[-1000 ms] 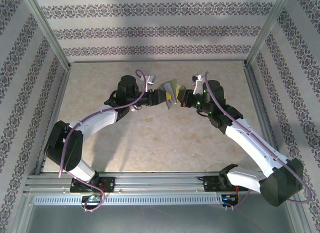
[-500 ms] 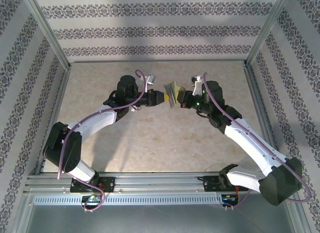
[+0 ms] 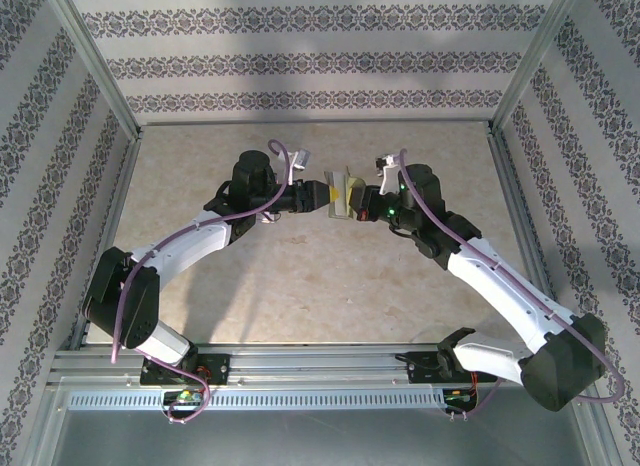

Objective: Take the credit cards out of the card holder

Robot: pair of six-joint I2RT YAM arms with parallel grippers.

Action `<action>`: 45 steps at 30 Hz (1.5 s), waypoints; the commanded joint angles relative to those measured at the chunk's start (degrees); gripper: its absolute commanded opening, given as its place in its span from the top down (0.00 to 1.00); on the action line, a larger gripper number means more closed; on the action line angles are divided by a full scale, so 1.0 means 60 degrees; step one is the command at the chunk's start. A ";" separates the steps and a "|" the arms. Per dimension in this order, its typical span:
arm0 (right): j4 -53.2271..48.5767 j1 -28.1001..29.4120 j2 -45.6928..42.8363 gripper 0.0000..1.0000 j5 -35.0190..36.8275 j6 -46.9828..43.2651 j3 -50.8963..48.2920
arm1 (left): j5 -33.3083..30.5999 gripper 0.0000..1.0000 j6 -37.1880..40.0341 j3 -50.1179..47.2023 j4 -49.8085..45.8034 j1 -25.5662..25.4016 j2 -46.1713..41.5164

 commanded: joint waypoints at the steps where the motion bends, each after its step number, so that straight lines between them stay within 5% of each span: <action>1: 0.0232 0.0167 -0.0101 1.00 -0.0038 -0.0208 0.0474 | 0.0050 0.62 -0.0148 0.0013 0.0561 -0.0096 -0.0045; 5: 0.0200 0.0181 -0.0025 1.00 -0.0052 -0.0211 0.0553 | -0.0030 0.73 -0.0082 0.0058 0.0550 -0.0104 -0.0103; 15: 0.0224 0.0273 -0.0090 1.00 -0.0146 -0.0254 0.0593 | -0.0247 0.66 0.0071 -0.0021 0.0552 -0.0097 -0.0175; 29: -0.0018 0.0365 -0.0214 1.00 0.0260 -0.0415 0.0654 | -0.0825 1.00 0.0274 -0.0242 0.1001 -0.0111 -0.0566; 37: -0.0051 0.0365 0.0029 0.53 0.0519 -0.0075 0.0702 | -0.1001 1.00 0.0503 -0.0312 0.1180 -0.0205 -0.1003; 45: 0.0290 0.0350 0.0296 0.42 0.0493 0.0121 0.0812 | -0.0885 1.00 0.0509 -0.0335 0.1166 -0.0310 -0.1084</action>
